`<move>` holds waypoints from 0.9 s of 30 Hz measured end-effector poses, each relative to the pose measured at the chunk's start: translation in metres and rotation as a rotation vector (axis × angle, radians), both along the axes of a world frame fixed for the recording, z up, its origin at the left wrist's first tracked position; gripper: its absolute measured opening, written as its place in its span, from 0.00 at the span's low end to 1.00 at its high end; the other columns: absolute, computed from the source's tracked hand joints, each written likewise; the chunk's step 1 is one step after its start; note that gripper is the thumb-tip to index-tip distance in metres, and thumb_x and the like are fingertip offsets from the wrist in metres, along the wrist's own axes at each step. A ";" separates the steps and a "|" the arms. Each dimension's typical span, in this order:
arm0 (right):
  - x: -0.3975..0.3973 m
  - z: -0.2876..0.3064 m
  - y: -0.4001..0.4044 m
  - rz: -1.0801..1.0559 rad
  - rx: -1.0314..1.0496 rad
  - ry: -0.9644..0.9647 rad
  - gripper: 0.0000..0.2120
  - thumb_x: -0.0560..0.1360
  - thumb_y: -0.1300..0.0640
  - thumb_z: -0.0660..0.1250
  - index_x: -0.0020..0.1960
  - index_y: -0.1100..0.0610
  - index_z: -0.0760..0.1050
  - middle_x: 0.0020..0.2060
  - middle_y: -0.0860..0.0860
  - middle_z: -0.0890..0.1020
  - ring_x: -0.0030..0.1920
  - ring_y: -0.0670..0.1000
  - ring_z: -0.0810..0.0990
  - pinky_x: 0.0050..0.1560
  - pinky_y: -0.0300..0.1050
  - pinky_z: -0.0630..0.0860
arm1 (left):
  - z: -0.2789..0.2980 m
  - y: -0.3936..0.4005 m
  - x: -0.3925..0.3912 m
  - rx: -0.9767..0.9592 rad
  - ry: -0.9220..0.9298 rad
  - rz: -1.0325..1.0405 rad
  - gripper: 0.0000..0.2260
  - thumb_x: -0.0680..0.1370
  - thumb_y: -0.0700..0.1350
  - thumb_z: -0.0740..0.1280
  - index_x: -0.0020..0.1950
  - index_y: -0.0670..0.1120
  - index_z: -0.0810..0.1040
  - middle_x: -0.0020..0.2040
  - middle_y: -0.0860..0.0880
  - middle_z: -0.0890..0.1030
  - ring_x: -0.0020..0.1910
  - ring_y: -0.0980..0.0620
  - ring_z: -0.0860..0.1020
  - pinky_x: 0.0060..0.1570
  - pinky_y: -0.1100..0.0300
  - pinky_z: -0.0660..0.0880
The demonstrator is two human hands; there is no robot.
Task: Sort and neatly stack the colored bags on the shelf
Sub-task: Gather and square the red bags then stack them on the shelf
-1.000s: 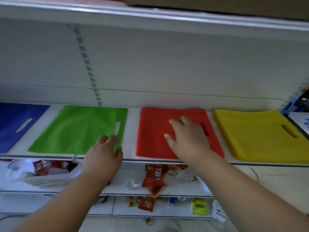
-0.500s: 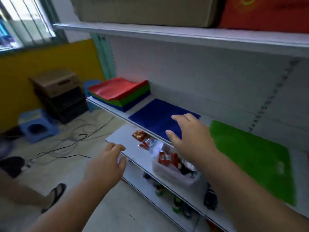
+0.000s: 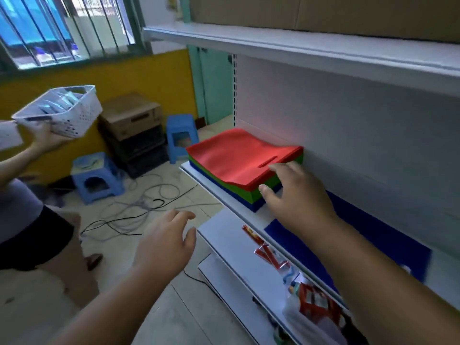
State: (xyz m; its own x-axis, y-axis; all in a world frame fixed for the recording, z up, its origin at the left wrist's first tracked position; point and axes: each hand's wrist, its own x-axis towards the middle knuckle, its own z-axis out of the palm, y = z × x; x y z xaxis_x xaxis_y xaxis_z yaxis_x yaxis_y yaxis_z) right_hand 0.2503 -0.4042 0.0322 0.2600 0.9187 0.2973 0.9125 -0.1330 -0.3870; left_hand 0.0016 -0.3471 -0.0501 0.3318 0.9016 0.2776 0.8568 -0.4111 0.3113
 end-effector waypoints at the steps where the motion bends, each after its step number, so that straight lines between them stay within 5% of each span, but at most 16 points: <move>1: -0.001 0.000 0.014 -0.010 -0.012 -0.002 0.24 0.78 0.45 0.64 0.70 0.53 0.68 0.62 0.51 0.73 0.58 0.51 0.74 0.56 0.49 0.75 | -0.001 0.018 -0.001 -0.014 -0.007 -0.005 0.12 0.78 0.50 0.65 0.61 0.54 0.77 0.55 0.57 0.78 0.53 0.52 0.77 0.48 0.57 0.72; 10: -0.016 -0.025 0.099 -0.290 -0.045 -0.054 0.23 0.77 0.45 0.65 0.68 0.54 0.72 0.60 0.51 0.76 0.56 0.53 0.76 0.53 0.47 0.74 | -0.024 0.179 0.000 -0.011 -0.041 -0.185 0.12 0.76 0.46 0.69 0.58 0.50 0.80 0.52 0.50 0.79 0.46 0.47 0.79 0.39 0.58 0.70; 19: -0.080 -0.037 0.131 -0.740 -0.243 -0.003 0.23 0.79 0.43 0.60 0.69 0.53 0.70 0.62 0.52 0.77 0.60 0.55 0.74 0.57 0.49 0.73 | -0.019 0.311 -0.011 -0.081 0.085 -0.472 0.21 0.78 0.52 0.63 0.71 0.55 0.68 0.51 0.51 0.72 0.38 0.51 0.72 0.32 0.59 0.69; 27: -0.103 -0.048 0.142 -0.857 -0.435 -0.121 0.21 0.80 0.42 0.55 0.67 0.52 0.69 0.58 0.49 0.79 0.57 0.54 0.74 0.53 0.48 0.72 | -0.022 0.347 0.004 -0.156 0.014 -0.571 0.17 0.79 0.52 0.64 0.68 0.53 0.74 0.54 0.48 0.74 0.43 0.48 0.77 0.40 0.58 0.71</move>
